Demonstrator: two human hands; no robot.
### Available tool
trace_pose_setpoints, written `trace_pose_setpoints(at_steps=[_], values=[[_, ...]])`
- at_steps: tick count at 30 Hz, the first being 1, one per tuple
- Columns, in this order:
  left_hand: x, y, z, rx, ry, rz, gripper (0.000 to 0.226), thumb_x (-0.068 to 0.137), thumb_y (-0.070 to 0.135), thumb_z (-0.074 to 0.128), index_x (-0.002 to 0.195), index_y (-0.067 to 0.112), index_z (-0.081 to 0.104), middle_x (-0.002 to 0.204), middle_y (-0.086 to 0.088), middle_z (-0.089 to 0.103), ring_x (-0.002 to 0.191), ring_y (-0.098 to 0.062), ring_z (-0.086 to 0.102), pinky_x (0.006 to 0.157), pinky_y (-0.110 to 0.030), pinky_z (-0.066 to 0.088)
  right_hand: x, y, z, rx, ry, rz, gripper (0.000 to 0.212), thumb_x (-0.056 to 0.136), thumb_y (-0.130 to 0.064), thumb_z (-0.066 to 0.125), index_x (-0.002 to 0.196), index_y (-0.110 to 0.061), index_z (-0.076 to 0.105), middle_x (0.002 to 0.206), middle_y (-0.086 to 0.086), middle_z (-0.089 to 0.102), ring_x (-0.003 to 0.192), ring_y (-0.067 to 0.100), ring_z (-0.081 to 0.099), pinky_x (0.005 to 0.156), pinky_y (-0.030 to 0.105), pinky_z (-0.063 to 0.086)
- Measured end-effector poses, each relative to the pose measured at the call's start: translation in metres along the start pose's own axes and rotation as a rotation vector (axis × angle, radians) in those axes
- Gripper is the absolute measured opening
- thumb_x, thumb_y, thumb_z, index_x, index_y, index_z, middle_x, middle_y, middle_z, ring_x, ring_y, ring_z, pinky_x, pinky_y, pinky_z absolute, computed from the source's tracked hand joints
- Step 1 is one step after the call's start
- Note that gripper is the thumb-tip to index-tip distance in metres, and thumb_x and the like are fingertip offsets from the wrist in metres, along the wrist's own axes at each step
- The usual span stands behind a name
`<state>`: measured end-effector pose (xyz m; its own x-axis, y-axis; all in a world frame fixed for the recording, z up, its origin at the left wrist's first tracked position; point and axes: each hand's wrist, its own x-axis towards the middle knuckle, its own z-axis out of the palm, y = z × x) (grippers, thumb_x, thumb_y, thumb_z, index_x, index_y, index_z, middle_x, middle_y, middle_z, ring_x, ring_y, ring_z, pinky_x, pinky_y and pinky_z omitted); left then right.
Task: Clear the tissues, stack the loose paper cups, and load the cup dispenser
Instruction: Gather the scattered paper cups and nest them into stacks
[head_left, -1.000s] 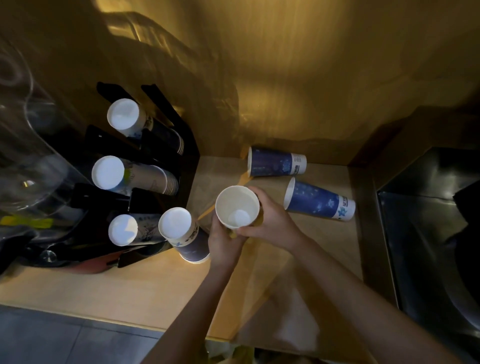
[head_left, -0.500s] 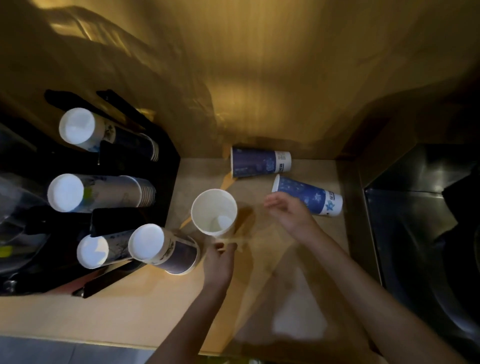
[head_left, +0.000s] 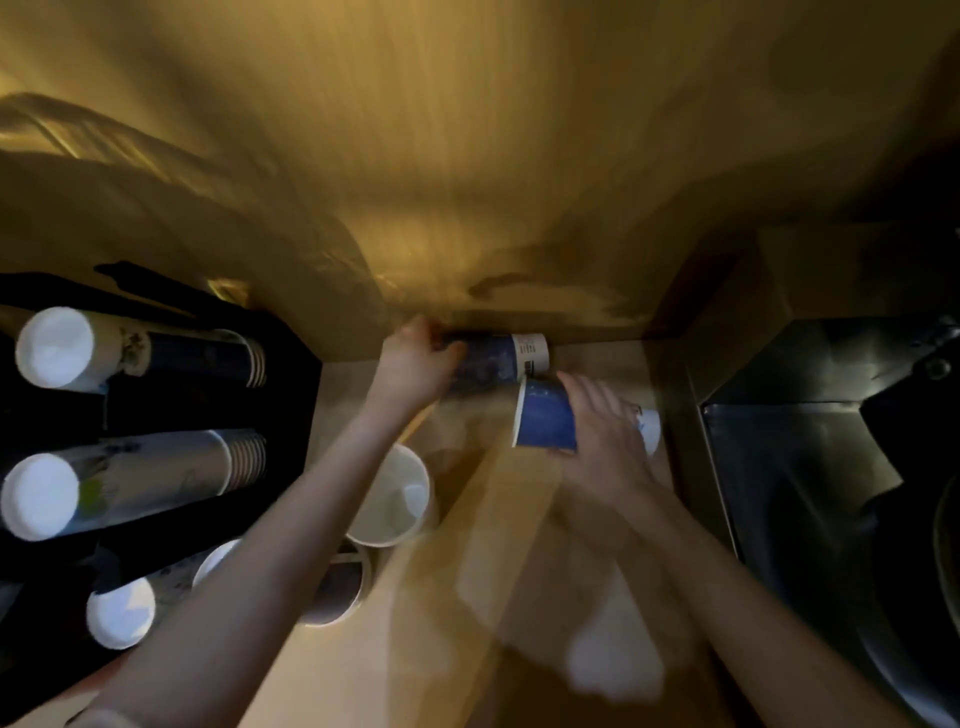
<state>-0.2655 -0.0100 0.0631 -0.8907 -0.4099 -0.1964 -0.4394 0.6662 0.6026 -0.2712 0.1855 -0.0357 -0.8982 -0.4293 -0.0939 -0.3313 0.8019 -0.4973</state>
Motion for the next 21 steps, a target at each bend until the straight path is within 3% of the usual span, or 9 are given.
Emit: trace_pose_setpoints(at_steps=[3,5,9,14,18,21], values=[[0.03,-0.015,0.013,0.158,-0.144,-0.121,0.041,0.088,0.022,0.054,0.121,-0.003,0.049,0.125,-0.025,0.056,0.116,-0.038,0.051,0.088,-0.036,0.041,0.004,0.007,0.009,-0.083,-0.011,-0.003,0.092,0.072,-0.032,0.072,0.145,-0.017,0.017,0.15,0.005,0.03,0.139,0.024,0.024,0.116,0.045,0.019],[0.037,-0.025,0.022,0.093,-0.214,-0.148,0.042,0.087,0.02,0.057,0.122,-0.002,0.049,0.126,-0.023,0.054,0.116,-0.038,0.051,0.092,-0.039,0.041,0.003,0.012,0.017,-0.098,0.001,0.011,0.09,0.073,-0.029,0.071,0.144,-0.014,0.019,0.149,0.008,0.032,0.138,0.025,0.026,0.117,0.041,0.016],[0.039,-0.041,0.032,-0.223,-0.262,-0.365,0.043,0.085,0.022,0.059,0.123,0.007,0.047,0.128,-0.019,0.053,0.116,-0.036,0.05,0.087,-0.044,0.042,-0.004,0.022,0.029,-0.119,0.02,-0.003,0.084,0.071,-0.022,0.069,0.142,-0.012,0.025,0.144,0.009,0.039,0.134,0.026,0.032,0.114,0.039,0.018],[0.041,-0.053,0.038,-0.254,-0.209,-0.402,0.032,0.083,0.018,0.062,0.111,0.004,0.055,0.121,-0.021,0.059,0.111,-0.036,0.056,0.089,-0.046,0.044,-0.009,0.023,0.032,-0.113,0.036,-0.007,0.082,0.069,-0.021,0.071,0.14,-0.013,0.029,0.139,0.009,0.043,0.13,0.026,0.036,0.112,0.039,0.021],[0.039,-0.054,0.036,-0.301,-0.166,-0.385,0.004,0.086,0.013,0.057,0.085,0.01,0.057,0.107,-0.02,0.064,0.106,-0.035,0.06,0.085,-0.043,0.047,-0.015,0.021,0.025,0.092,0.073,0.022,0.078,0.066,-0.022,0.073,0.135,-0.014,0.036,0.133,0.008,0.047,0.128,0.025,0.037,0.109,0.037,0.025],[0.034,-0.052,0.029,-0.369,-0.14,-0.349,0.01,0.086,0.013,0.057,0.076,0.013,0.055,0.092,-0.015,0.061,0.103,-0.035,0.061,0.084,-0.042,0.05,-0.027,0.013,0.012,0.376,0.163,0.123,0.08,0.058,-0.035,0.078,0.129,-0.026,0.041,0.128,0.0,0.05,0.122,0.018,0.043,0.102,0.035,0.036]])
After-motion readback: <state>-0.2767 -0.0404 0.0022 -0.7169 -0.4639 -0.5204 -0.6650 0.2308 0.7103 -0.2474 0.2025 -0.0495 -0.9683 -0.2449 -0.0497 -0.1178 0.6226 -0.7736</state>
